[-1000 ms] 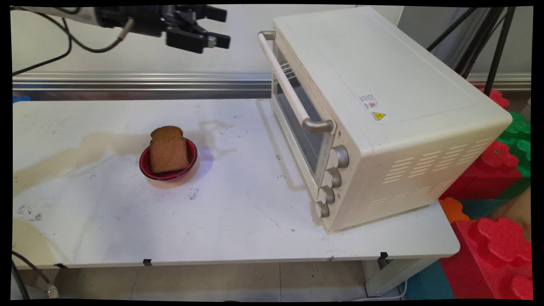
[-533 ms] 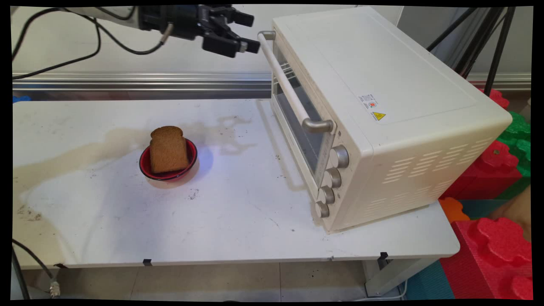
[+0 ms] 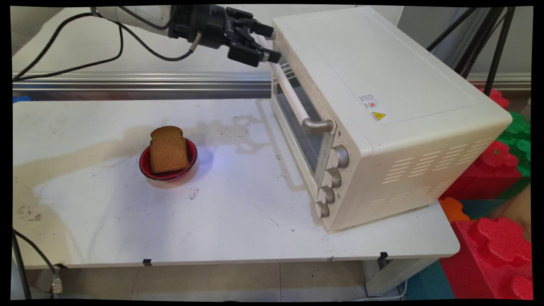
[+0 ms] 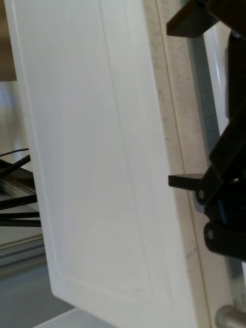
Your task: Open the oven
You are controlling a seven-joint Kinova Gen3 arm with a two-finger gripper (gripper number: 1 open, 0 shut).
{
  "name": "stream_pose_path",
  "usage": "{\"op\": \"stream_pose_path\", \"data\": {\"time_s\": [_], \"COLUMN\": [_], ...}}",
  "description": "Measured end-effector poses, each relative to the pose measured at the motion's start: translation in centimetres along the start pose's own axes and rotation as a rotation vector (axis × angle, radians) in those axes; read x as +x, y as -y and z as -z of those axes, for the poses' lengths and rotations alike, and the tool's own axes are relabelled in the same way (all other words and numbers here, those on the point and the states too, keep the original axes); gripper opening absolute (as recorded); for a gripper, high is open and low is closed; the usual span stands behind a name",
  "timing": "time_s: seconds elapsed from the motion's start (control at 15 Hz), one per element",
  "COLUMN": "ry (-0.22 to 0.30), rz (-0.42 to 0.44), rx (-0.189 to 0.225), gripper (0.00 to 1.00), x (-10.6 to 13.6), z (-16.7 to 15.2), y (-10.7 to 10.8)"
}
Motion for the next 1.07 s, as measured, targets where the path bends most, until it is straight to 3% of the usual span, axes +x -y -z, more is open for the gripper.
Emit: {"op": "stream_pose_path", "data": {"time_s": [0.8,0.87,1.07], "ry": [0.022,0.022,0.022], "rz": [0.011,0.009,0.004], "rx": [0.000,0.001,0.001], "gripper": [1.00,0.00,0.00], "x": [0.0,0.0,0.0], "z": [-2.5,-2.5,-2.7], "y": [0.1,0.1,0.1]}}
